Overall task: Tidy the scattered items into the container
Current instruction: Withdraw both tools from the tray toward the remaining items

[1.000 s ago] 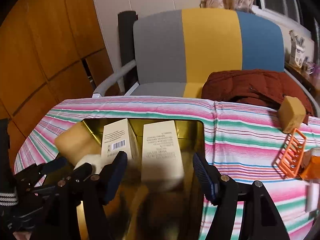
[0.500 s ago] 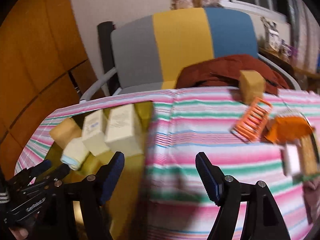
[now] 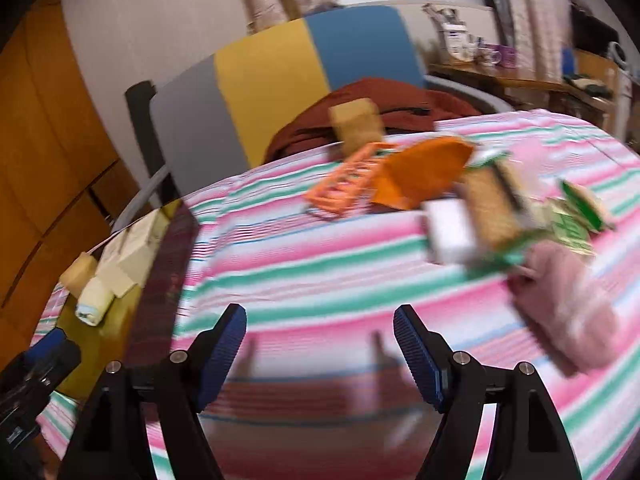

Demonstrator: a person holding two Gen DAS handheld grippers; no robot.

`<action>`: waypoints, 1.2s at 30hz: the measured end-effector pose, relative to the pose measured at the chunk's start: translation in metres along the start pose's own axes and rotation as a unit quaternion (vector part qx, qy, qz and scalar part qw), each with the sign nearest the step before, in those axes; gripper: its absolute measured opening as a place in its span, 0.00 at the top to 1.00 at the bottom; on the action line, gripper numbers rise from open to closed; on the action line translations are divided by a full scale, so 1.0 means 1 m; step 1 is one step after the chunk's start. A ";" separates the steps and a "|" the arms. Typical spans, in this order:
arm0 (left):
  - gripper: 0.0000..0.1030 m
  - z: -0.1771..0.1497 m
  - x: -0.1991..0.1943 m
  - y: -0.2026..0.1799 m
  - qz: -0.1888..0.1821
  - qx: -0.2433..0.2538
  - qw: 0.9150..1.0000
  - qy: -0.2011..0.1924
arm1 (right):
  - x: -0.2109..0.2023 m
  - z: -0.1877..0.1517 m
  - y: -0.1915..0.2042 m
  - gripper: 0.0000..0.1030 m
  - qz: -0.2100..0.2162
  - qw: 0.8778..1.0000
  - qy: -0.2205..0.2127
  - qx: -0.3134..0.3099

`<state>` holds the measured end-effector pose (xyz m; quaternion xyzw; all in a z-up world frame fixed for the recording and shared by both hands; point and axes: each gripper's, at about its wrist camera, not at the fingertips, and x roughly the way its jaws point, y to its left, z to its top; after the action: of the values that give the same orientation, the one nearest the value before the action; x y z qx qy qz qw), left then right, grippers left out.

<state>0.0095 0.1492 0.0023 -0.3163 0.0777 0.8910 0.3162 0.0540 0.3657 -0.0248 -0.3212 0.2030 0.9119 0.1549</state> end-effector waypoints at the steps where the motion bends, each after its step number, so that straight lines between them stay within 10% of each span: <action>1: 0.28 -0.002 0.001 -0.013 -0.009 0.013 1.000 0.001 | -0.005 -0.002 -0.010 0.24 -0.004 1.000 -0.003 0.005; 19: 0.28 -0.031 0.052 -0.082 -0.072 0.097 0.991 0.049 | -0.054 -0.005 -0.094 0.22 -0.012 0.999 -0.045 0.023; 36: 0.28 0.096 0.155 -0.064 -0.008 0.009 0.993 0.115 | -0.050 -0.004 -0.110 0.18 0.032 0.997 -0.070 0.028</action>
<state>-0.0936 0.3120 -0.0125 -0.4141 0.1190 0.8454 0.3157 0.1386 0.4521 -0.0254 -0.2452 0.2271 0.9307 0.1486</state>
